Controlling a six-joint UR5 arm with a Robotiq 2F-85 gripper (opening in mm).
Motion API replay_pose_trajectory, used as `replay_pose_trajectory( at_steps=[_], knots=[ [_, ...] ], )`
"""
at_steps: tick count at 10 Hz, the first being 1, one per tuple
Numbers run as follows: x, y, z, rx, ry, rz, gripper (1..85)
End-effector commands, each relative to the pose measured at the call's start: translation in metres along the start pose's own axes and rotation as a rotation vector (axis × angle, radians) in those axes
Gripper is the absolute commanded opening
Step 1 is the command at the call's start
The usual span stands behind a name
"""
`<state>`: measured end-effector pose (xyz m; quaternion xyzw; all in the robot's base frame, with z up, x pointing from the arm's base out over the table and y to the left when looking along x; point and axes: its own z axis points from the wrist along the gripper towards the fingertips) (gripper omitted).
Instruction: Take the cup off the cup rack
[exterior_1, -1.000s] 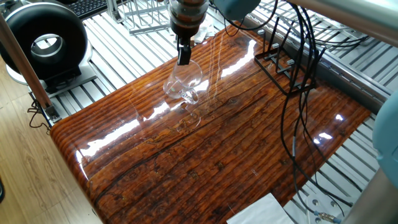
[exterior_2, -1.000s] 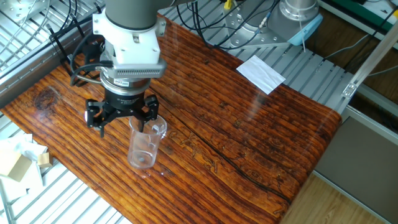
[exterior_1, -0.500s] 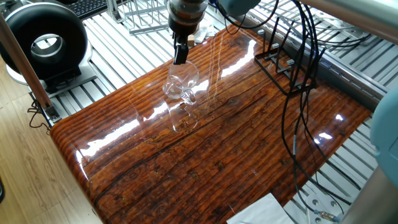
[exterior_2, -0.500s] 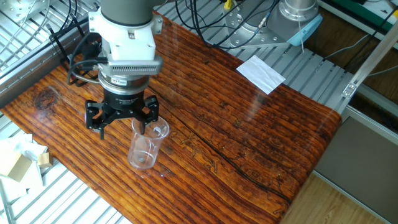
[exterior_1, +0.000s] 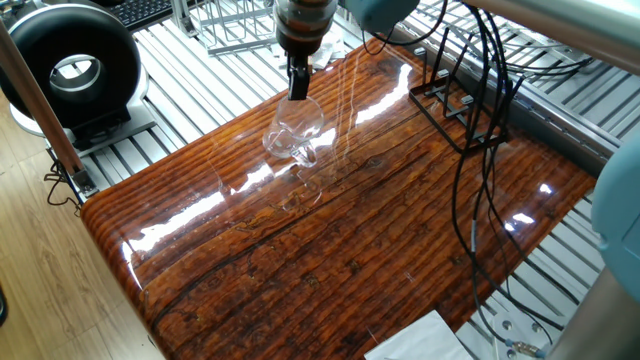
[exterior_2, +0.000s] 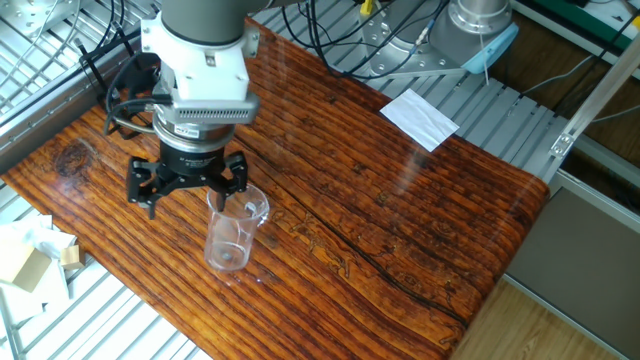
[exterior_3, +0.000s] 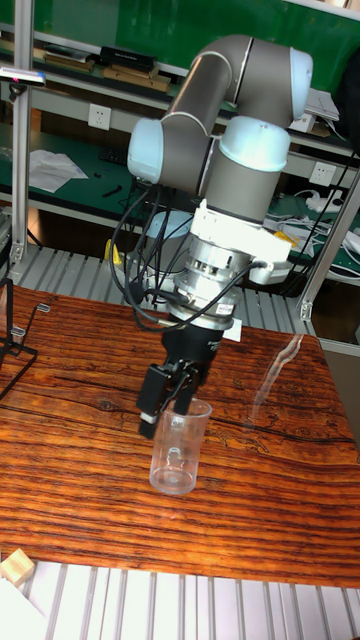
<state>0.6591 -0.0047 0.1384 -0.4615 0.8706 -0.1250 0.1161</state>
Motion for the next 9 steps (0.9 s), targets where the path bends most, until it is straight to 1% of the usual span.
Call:
replay_pose_trajectory(
  at_steps=[1,3,4,6,8,9],
  knots=[
    [0.0110,-0.0077,0.0034,0.027,0.034,-0.004,85.0],
    [0.0080,-0.0143,0.0026,0.043,0.018,0.004,85.0],
    [0.0033,-0.0145,0.0020,0.043,0.002,0.016,85.0],
    [0.0051,-0.0136,0.0023,0.040,0.009,0.020,85.0],
    [0.0055,-0.0074,0.0034,0.022,0.012,0.030,85.0],
    [0.0066,-0.0072,0.0045,0.023,0.014,0.029,85.0]
  ],
)
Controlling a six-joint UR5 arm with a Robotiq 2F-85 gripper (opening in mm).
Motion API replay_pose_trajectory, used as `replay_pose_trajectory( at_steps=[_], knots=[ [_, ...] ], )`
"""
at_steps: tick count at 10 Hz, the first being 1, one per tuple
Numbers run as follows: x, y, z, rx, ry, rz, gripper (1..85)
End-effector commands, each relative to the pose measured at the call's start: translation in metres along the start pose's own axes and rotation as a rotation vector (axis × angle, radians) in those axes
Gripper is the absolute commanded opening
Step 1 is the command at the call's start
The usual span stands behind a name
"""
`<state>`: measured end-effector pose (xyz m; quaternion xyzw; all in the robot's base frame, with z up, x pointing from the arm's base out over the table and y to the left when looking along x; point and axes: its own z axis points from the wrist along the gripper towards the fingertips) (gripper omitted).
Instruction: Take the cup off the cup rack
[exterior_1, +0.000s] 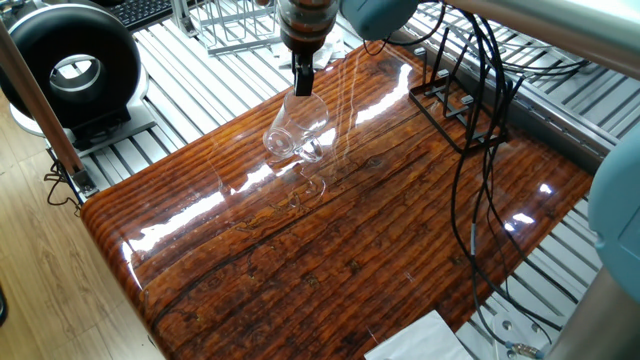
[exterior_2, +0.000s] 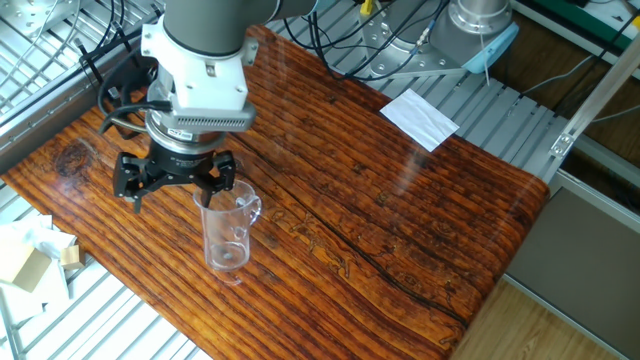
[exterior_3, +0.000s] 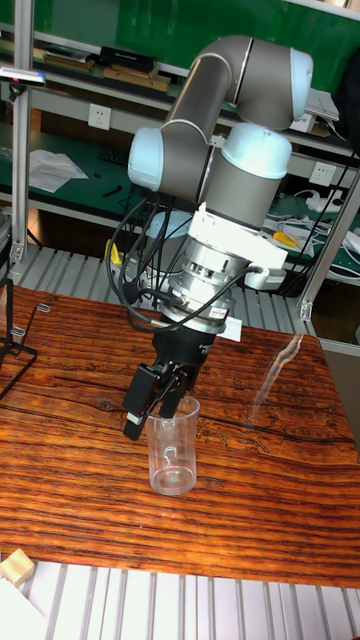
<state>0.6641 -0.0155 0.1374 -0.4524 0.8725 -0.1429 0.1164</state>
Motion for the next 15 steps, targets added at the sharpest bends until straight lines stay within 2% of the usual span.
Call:
replay_pose_trajectory(
  at_steps=[1,3,5,6,7,8,10,12,15],
  knots=[
    [0.000,0.005,0.002,-0.014,-0.005,0.018,85.0],
    [-0.002,0.009,0.003,-0.022,-0.010,0.027,85.0],
    [-0.001,0.006,0.005,-0.012,-0.017,0.021,85.0],
    [-0.009,0.012,0.003,-0.040,-0.043,0.037,85.0],
    [-0.003,0.008,0.003,-0.023,-0.019,0.027,85.0],
    [-0.001,0.008,0.004,-0.022,-0.013,0.028,85.0],
    [-0.013,0.016,0.000,-0.060,-0.055,0.051,85.0],
    [-0.007,0.012,0.001,-0.048,-0.037,0.043,85.0],
    [-0.008,0.015,0.001,-0.059,-0.040,0.049,85.0]
  ],
)
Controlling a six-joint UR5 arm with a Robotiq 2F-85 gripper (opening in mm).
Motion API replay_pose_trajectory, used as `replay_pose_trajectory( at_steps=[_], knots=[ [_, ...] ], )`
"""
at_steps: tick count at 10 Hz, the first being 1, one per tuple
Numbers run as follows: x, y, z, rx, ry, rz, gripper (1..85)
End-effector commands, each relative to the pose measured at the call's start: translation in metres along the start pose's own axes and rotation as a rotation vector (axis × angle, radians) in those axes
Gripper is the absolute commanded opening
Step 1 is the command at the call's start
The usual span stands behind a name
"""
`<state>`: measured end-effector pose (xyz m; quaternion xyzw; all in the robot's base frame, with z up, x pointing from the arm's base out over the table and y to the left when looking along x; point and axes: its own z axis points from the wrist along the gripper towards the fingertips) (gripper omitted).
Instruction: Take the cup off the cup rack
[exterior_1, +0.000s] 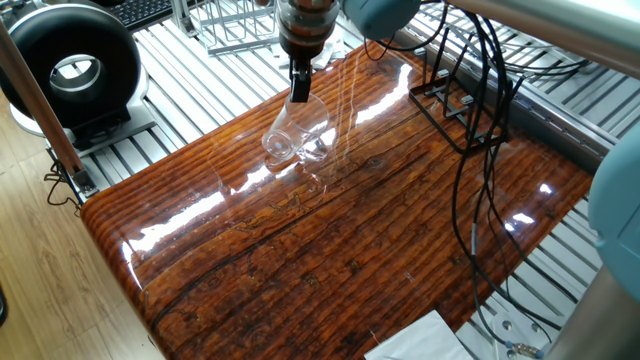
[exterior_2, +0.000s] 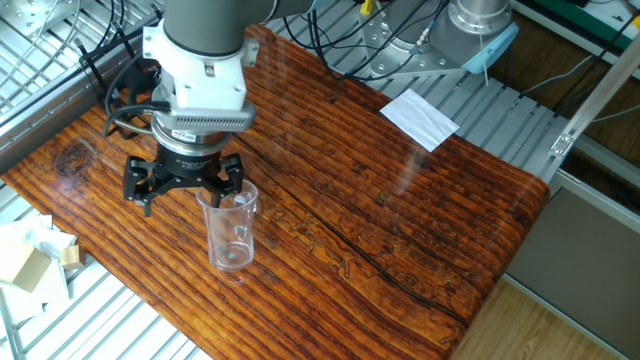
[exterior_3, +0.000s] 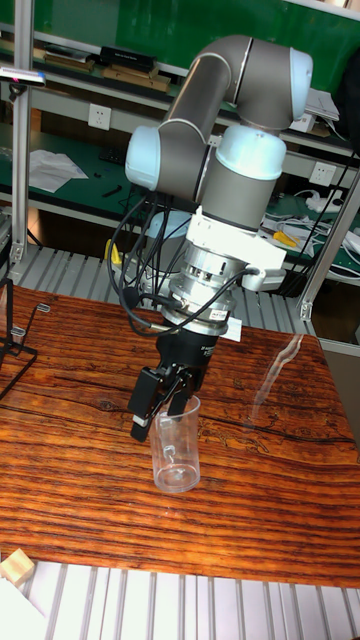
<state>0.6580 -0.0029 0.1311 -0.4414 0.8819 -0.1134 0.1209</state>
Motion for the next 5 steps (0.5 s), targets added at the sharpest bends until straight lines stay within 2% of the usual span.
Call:
replay_pose_trajectory(
  at_steps=[1,5],
  knots=[
    [-0.0022,0.0025,-0.0012,-0.015,-0.011,0.016,85.0],
    [-0.0070,0.0062,-0.0014,-0.030,-0.030,0.031,85.0]
  ],
)
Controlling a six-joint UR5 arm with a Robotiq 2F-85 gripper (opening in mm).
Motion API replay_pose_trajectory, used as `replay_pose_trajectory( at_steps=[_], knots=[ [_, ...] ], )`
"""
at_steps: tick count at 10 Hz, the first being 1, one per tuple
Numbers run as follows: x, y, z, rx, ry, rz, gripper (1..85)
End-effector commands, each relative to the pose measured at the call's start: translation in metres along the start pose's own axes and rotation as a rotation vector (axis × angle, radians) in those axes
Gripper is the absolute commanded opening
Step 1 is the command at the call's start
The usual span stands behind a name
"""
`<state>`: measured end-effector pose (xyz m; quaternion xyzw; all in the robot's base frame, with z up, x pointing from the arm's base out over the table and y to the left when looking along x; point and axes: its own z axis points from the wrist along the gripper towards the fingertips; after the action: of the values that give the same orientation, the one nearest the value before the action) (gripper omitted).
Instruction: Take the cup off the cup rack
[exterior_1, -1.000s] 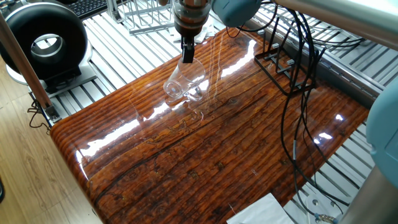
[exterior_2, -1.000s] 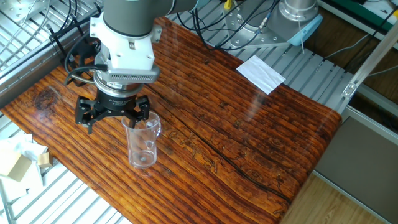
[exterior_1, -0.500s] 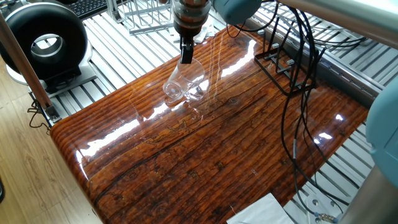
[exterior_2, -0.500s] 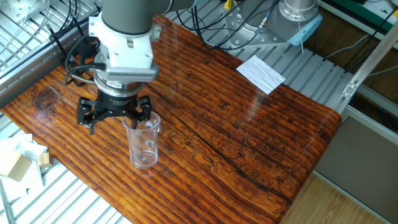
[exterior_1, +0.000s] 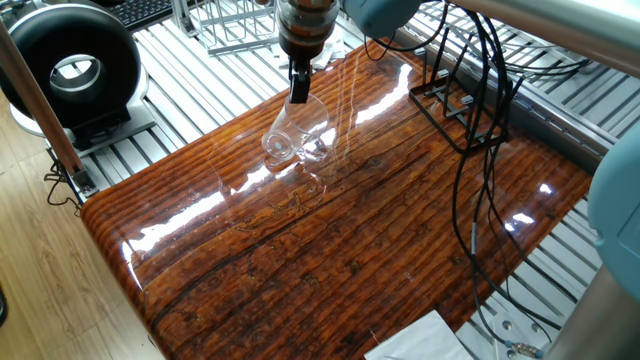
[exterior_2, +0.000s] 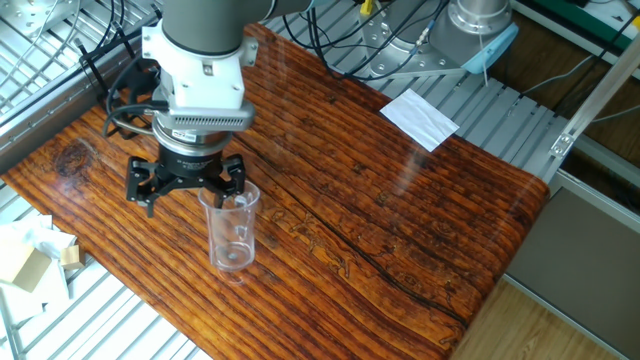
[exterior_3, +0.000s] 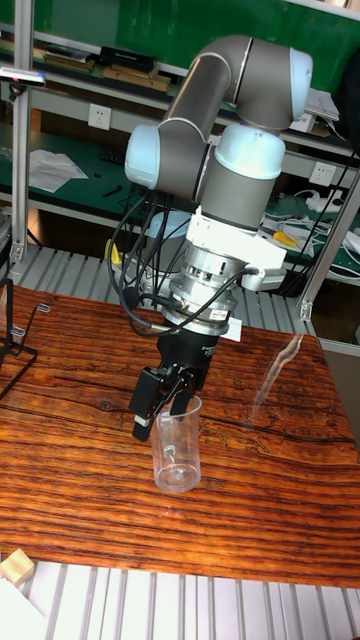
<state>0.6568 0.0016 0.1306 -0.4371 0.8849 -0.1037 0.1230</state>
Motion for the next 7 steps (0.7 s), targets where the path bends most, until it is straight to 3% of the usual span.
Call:
replay_pose_trajectory(
  at_steps=[1,7],
  knots=[
    [-0.0049,0.0021,-0.0010,-0.013,-0.022,0.018,85.0],
    [-0.0137,0.0049,-0.0014,-0.024,-0.056,0.009,85.0]
  ],
)
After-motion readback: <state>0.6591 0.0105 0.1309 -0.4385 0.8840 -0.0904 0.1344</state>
